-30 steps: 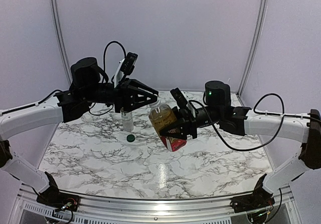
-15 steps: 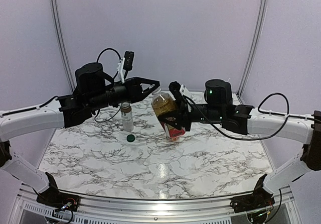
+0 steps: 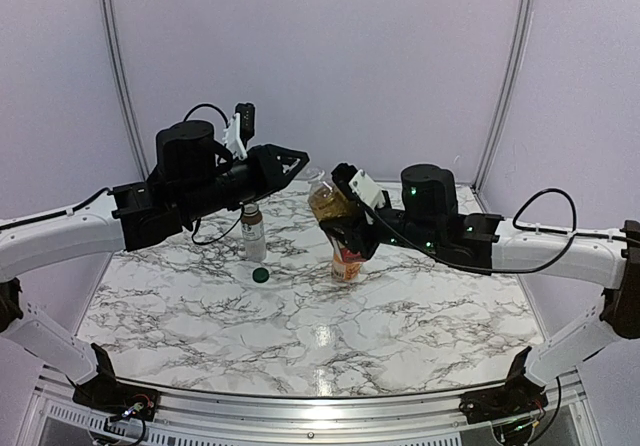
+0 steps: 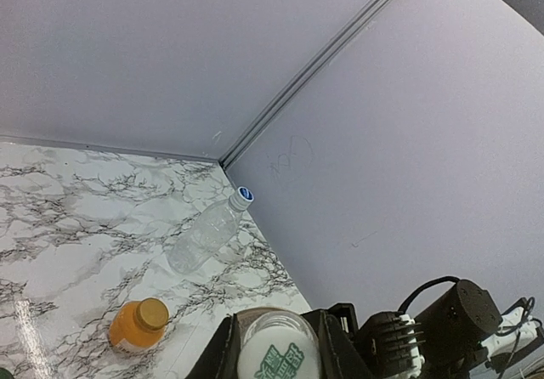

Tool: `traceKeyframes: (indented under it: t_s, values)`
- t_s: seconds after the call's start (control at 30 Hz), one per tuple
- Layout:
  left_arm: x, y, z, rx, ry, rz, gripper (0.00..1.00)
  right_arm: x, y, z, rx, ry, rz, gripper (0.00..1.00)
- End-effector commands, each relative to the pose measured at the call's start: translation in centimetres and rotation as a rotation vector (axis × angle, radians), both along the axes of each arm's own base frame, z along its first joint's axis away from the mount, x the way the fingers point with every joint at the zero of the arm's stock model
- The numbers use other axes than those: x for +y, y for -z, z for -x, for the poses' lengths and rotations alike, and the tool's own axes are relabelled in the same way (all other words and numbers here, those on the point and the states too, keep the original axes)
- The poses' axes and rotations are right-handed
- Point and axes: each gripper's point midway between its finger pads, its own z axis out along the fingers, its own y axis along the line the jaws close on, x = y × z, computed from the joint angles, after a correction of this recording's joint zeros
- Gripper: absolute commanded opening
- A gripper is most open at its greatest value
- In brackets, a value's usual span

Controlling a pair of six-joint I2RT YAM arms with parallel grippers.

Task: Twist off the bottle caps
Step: Unscrew the bottle cap from the plastic bottle, then place the bottle cap at the center of the board.

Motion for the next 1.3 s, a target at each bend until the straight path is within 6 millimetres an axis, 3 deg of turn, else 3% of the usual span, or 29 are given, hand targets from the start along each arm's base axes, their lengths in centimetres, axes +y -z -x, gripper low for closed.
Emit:
traceKeyframes:
  t_s: [0.0,0.2,0.37,0.53,0.67,0.77,1.0,1.27]
  values:
    - [0.5,-0.6,-0.2,0.0,-0.037,-0.006,0.22,0.0,-2.2,0.0,-0.049,0.013,-0.025,0.38]
    - [2.4,-0.9,-0.4,-0.067,-0.096,-0.066,0.24,0.2,-2.5,1.2,-0.026,-0.054,-0.059,0.38]
    - [5.7,1.5,-1.0,-0.094,-0.193,-0.208,0.29,-0.2,-3.4,2.2,-0.004,-0.113,-0.1,0.39]
    - [11.2,5.3,-1.9,-0.067,-0.339,-0.334,0.31,-0.9,-3.8,2.4,0.014,-0.133,-0.131,0.39]
    - [15.3,9.7,-2.9,-0.001,-0.429,-0.411,0.33,-0.9,-3.8,2.3,0.027,-0.145,-0.144,0.39]
    - [17.4,12.8,-3.7,0.05,-0.475,-0.457,0.34,-0.6,-3.6,2.3,0.035,-0.155,-0.145,0.39]
    - [19.1,18.6,-5.3,0.14,-0.513,-0.532,0.34,-0.5,-3.0,2.4,0.05,-0.163,-0.14,0.39]
    - [19.9,25.5,-4.2,0.254,-0.5,-0.589,0.34,-0.8,-2.4,2.4,0.055,-0.152,-0.131,0.39]
